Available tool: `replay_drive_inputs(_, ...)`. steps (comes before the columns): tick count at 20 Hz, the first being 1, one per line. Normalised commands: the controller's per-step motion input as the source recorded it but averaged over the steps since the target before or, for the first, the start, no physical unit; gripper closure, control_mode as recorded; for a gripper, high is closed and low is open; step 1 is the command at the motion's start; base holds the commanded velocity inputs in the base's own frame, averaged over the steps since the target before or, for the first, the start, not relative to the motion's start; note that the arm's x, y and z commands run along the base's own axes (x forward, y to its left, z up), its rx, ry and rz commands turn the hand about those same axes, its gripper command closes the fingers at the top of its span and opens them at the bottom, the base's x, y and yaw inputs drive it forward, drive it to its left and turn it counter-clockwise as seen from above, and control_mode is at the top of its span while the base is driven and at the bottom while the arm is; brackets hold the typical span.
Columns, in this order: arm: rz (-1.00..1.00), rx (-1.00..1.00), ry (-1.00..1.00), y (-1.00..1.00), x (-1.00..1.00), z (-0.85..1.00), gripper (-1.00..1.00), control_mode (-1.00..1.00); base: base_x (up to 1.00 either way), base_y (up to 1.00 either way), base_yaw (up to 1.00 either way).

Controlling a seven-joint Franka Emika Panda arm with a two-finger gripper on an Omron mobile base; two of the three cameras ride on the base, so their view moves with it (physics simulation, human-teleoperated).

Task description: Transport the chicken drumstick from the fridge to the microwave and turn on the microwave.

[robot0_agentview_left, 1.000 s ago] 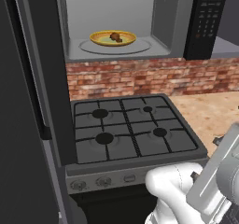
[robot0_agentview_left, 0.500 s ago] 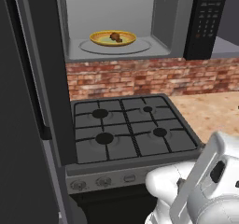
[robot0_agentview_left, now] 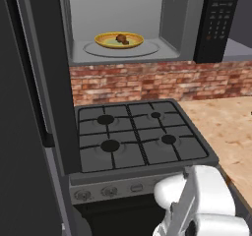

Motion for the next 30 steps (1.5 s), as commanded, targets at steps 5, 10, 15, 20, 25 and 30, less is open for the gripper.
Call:
replay_drive_inputs(5, 0.04, -0.25, -0.22, 0.37, 0.0, -0.41, -1.0, -1.0, 0.0, 0.0, 0.0)
replay_drive_inputs(10, 0.01, -0.26, -0.24, 0.37, 0.0, -0.41, -1.0, -1.0, 0.0, 0.0, 0.0)
replay_drive_inputs(15, 0.01, -0.22, -0.22, 0.41, 0.0, -0.42, -1.0, -1.0, 0.0, 0.0, 0.0)
replay_drive_inputs(20, 0.0, -0.17, -0.2, 0.39, 0.13, -0.36, -1.0, -1.0, 0.0, 0.0, 0.0)
replay_drive_inputs(25, 0.0, -0.1, -0.09, 0.3, 0.45, -0.33, -1.0, -1.0, 0.0, 0.0, 0.0)
replay_drive_inputs(30, 0.0, -0.07, -0.03, 0.23, 0.57, -0.32, -1.0, -1.0, 0.0, 0.0, 0.0)
